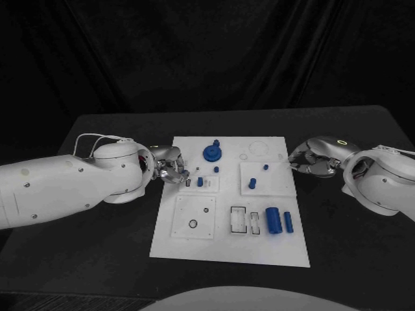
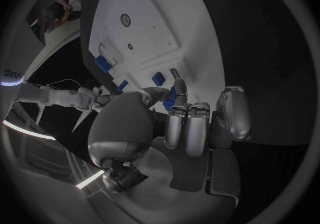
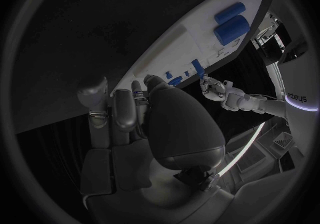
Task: Assemble the parts on the task board
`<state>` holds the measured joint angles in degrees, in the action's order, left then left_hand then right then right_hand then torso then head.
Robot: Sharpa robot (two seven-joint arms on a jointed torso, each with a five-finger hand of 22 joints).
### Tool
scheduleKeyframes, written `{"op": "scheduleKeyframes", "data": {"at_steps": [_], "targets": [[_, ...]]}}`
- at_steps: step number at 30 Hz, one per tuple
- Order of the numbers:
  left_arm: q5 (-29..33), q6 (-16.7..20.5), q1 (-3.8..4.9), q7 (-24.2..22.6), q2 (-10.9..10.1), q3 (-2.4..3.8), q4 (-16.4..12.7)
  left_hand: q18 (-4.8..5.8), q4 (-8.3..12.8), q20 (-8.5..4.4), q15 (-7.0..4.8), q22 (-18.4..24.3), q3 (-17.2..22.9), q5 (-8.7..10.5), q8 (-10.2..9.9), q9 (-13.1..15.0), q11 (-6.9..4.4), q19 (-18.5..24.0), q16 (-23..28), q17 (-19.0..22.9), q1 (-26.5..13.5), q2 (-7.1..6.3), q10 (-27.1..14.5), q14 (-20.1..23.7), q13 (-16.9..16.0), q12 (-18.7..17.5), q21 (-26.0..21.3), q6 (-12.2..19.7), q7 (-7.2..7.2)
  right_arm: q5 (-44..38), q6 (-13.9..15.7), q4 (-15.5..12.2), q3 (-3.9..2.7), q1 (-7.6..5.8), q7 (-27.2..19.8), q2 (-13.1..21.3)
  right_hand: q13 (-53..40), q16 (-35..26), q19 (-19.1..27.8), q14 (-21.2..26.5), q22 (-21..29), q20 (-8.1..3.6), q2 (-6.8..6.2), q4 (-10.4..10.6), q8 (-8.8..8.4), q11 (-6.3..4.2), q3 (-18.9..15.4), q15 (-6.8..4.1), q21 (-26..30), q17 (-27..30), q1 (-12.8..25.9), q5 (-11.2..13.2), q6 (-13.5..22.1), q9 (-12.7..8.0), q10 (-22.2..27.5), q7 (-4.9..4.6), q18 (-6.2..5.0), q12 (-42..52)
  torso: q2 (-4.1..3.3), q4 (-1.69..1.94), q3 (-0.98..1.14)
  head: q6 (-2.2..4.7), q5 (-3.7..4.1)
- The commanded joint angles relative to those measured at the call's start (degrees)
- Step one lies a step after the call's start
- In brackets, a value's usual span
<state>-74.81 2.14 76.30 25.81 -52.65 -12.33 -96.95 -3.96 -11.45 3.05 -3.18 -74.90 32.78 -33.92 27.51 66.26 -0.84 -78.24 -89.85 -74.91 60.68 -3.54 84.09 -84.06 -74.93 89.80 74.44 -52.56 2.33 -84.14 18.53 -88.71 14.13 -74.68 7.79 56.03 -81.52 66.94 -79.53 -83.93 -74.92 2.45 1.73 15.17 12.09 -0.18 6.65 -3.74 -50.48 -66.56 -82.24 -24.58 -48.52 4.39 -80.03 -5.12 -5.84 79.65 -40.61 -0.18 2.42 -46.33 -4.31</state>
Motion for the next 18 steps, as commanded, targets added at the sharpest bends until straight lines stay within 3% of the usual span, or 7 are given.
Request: {"op": "scheduleKeyframes", "data": {"at_steps": [1,4,6,10,18], "targets": [[0.18,-3.58,0.8,-1.93,0.37,0.03,0.33,-0.2,0.66,0.03,-0.26,-9.55,0.6,0.6,-0.16,-0.13,-0.39,0.4,-0.15,-15.09,-0.31,-0.44,5.75,-5.94,-14.95,0.06,-0.25,-0.34,-0.08,-0.12,-0.22,0.03,-0.03,0.15,1.13,-0.05,5.78,-0.21,0.49,0.16,-6.35,0.09,0.01,-0.09,-0.12,-0.24,0.28,-0.12,0.2,0.08,-0.45,-0.17,-0.18,-0.05,0.07,0.02,-0.7,-0.16,-0.1,-0.02,-0.02,0.32,-0.07],[1.51,-4.35,1.32,-2.33,0.77,0.03,0.97,-0.22,0.86,0.03,-0.26,-9.53,0.75,0.84,-0.28,-0.22,-0.39,0.45,-0.15,-15.09,-0.34,-0.5,5.71,-5.94,-14.93,0.02,-0.33,-0.28,-0.07,-0.12,-0.22,0.03,-0.03,0.15,1.15,-0.1,5.78,-0.21,0.49,0.16,-6.35,0.09,0.01,-0.09,-0.12,-0.24,0.28,-0.12,0.2,0.08,-0.45,-0.17,-0.18,-0.05,0.07,0.02,-0.7,-0.16,-0.11,-0.07,-0.06,0.31,-0.14],[4.68,-5.06,1.55,-2.36,1.14,0.03,1.64,-0.26,1.32,0.05,-0.21,-9.45,1.18,2.17,-0.69,-0.49,-0.31,0.67,-0.15,-15.09,-0.3,-0.45,5.49,-5.94,-14.77,-0.19,-0.62,-0.04,0.04,-0.12,-0.2,0.02,-0.03,0.15,1.16,-0.12,5.78,-0.21,0.49,0.16,-6.35,0.09,0.01,-0.09,-0.12,-0.24,0.28,-0.12,0.2,0.08,-0.45,-0.17,-0.18,-0.05,0.07,0.02,-0.7,-0.16,-0.09,0.01,-0.05,0.26,-0.1],[10.66,-7.0,1.79,-1.83,1.7,0.03,2.74,-0.22,1.51,0.07,-0.16,-9.51,1.26,2.43,-0.95,-0.64,-0.24,0.58,-0.15,-15.09,-0.36,-0.4,5.54,-5.94,-14.8,-0.14,-0.49,0.21,0.15,-0.12,-0.16,-0.08,-0.03,0.15,1.2,-0.07,5.78,-0.21,0.49,0.16,-6.35,0.09,0.01,-0.09,-0.12,-0.24,0.28,-0.12,0.2,0.08,-0.45,-0.17,-0.18,-0.05,0.07,0.02,-0.7,-0.16,-0.08,-0.01,-0.01,-0.03,-0.02],[14.05,-9.0,1.93,-1.03,2.31,0.03,4.2,-0.2,1.45,0.14,-0.05,-9.53,1.13,2.9,-1.32,-0.94,-0.09,0.58,-0.15,-15.09,-0.81,-0.31,5.62,-5.94,-14.86,-0.07,-0.49,0.29,0.32,-0.12,-0.06,-0.19,-0.03,0.14,1.26,0.1,5.79,-0.24,0.49,0.18,-6.35,0.09,-0.01,-0.08,-0.14,-0.26,0.31,-0.12,0.22,0.12,-0.46,-0.16,-0.15,-0.07,0.09,0.04,-0.7,-0.17,-0.07,0.01,-0.01,-0.67,-0.32]]}}
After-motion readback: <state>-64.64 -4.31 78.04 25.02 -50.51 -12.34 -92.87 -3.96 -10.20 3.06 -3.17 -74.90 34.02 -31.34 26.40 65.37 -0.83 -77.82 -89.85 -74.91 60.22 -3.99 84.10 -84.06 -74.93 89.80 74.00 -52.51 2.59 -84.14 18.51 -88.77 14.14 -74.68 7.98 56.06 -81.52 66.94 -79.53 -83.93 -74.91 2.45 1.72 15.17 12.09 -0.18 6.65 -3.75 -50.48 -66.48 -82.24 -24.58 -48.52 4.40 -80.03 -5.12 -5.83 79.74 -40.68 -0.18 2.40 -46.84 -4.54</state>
